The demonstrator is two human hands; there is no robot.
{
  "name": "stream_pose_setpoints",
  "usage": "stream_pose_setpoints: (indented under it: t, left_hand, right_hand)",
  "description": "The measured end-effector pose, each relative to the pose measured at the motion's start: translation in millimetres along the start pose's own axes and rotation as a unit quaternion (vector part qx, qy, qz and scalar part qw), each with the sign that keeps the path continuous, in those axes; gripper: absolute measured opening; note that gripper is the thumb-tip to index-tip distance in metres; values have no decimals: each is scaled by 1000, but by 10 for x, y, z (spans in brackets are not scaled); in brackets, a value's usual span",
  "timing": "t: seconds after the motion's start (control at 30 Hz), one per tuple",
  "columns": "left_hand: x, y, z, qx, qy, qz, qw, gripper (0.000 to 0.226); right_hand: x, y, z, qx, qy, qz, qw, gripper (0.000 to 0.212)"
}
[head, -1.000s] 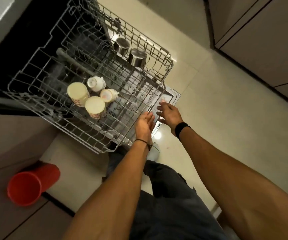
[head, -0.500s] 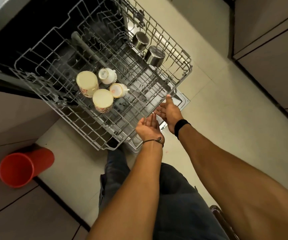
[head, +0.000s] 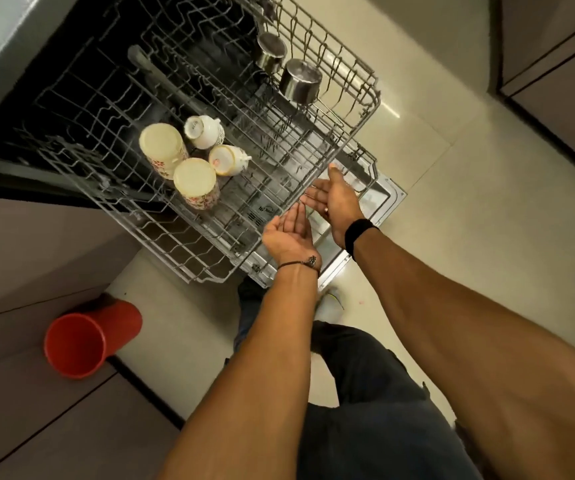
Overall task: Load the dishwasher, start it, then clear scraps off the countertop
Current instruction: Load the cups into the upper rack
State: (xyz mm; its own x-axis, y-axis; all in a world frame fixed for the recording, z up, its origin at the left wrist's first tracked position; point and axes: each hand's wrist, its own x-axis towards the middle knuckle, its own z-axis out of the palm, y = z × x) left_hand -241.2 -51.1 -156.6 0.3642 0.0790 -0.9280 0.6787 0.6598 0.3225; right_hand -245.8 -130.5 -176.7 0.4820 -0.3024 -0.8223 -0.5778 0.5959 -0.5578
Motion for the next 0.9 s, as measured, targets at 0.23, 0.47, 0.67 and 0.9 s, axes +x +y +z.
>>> stream_pose_setpoints:
  t: [0.23,0.47,0.67,0.9]
  left_hand:
    - [253,449,193,22,-24,39,999,49]
    - [587,1040,507,61,-36,72,995,41]
    - [788,1445,621,50,-53,80,994,36]
    - [939,1706,768,41,-47,85,994,38]
  right_hand:
    - [242,-169,430,29,-51,-15,998,71]
    - [616,-492,1039,56,-91,-44,993,71]
    - [908,-595,1429,80,-64,-27,994,62]
    - [1010,-716,1720,83,-44,-42,995,49]
